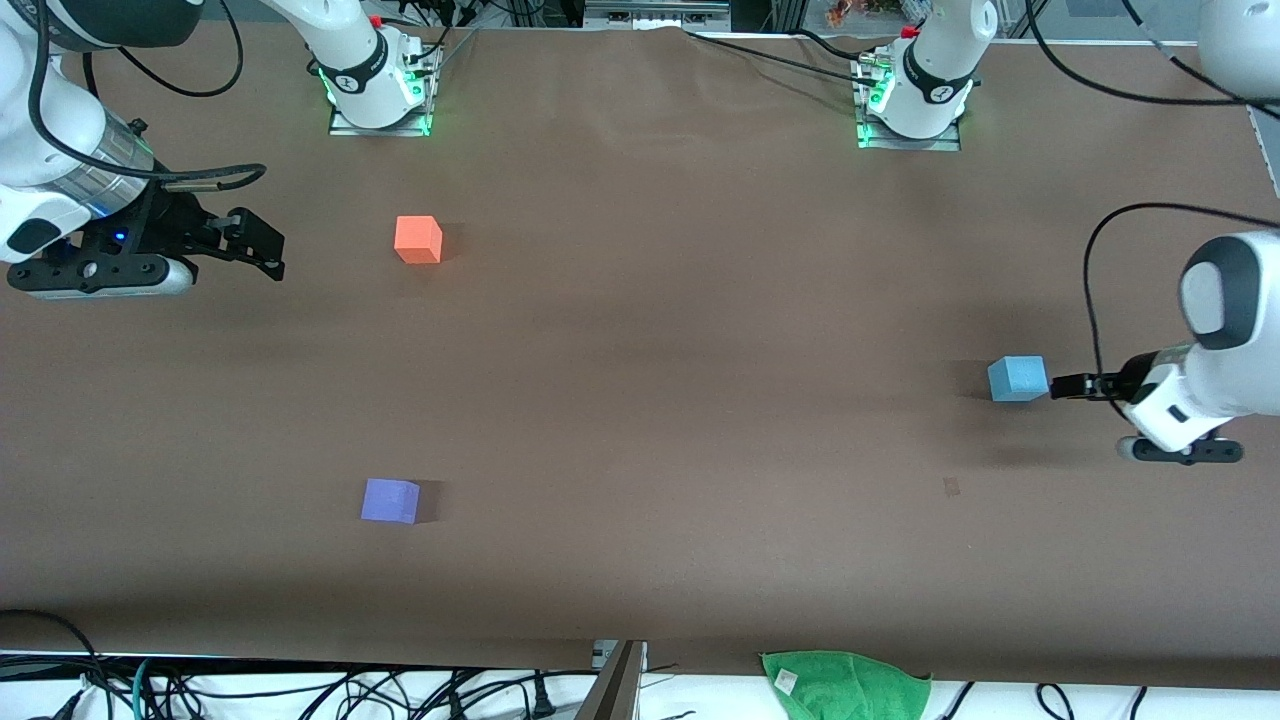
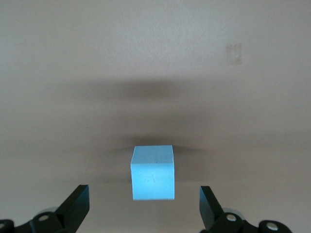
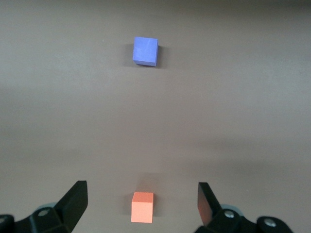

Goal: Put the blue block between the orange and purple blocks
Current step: 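Reach the left gripper down to the light blue cube and grasp it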

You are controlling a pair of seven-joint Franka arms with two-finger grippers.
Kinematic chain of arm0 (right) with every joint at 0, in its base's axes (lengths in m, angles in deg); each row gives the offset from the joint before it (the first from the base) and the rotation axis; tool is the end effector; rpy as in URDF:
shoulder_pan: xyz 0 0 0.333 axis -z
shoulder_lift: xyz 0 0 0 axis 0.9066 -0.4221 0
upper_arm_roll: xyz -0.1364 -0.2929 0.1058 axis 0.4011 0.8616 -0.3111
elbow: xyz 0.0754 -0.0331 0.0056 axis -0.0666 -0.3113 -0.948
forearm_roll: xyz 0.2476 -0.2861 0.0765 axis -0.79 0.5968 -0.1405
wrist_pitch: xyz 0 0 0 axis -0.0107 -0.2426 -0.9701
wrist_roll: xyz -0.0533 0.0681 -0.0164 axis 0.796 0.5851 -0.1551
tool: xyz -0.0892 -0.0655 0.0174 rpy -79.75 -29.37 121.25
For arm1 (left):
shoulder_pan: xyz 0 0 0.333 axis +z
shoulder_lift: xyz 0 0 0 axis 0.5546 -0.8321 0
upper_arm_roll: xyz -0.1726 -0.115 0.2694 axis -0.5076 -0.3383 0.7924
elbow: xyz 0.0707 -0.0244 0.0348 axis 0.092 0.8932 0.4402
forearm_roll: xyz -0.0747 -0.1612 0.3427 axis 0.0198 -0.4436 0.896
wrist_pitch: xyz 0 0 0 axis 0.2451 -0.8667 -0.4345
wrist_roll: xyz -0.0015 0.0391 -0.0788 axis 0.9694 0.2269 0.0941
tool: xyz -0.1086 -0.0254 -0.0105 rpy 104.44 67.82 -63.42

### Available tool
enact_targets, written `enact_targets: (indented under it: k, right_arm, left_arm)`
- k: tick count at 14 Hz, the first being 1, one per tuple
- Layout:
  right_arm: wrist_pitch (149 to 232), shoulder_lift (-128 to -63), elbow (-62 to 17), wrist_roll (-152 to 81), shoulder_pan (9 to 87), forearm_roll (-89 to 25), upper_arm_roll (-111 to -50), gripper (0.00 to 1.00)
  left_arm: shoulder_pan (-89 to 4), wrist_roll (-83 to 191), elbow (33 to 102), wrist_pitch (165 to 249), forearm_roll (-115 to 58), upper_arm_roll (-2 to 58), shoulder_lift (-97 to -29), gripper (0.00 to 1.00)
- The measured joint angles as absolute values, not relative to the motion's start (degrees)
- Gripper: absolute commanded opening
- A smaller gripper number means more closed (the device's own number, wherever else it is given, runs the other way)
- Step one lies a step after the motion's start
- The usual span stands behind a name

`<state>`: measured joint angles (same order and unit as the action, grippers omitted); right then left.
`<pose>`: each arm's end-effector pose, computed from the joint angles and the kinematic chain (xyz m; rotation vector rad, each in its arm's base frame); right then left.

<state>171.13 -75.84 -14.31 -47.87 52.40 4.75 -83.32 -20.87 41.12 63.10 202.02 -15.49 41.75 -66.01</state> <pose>0.5704 0.1027 0.6110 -3.1306 -0.0763 -0.0460 0.6509 0.1068 0.3285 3.1261 0.0147 -0.3038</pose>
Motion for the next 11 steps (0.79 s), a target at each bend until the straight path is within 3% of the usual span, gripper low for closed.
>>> enact_targets:
  k: [7, 11]
  right_arm:
    - [171.13, -75.84, -14.31, -47.87, 52.4, 4.75, -83.29, 1.0]
    - [171.13, -75.84, -14.31, -47.87, 52.4, 4.75, -83.29, 1.0]
  left_arm:
    - [-20.12, 36.83, 77.27, 219.04, -15.44, 41.75, -66.05, 1.0]
    - [-20.11, 36.78, 81.56, 221.93, -15.44, 41.75, -66.26, 1.0]
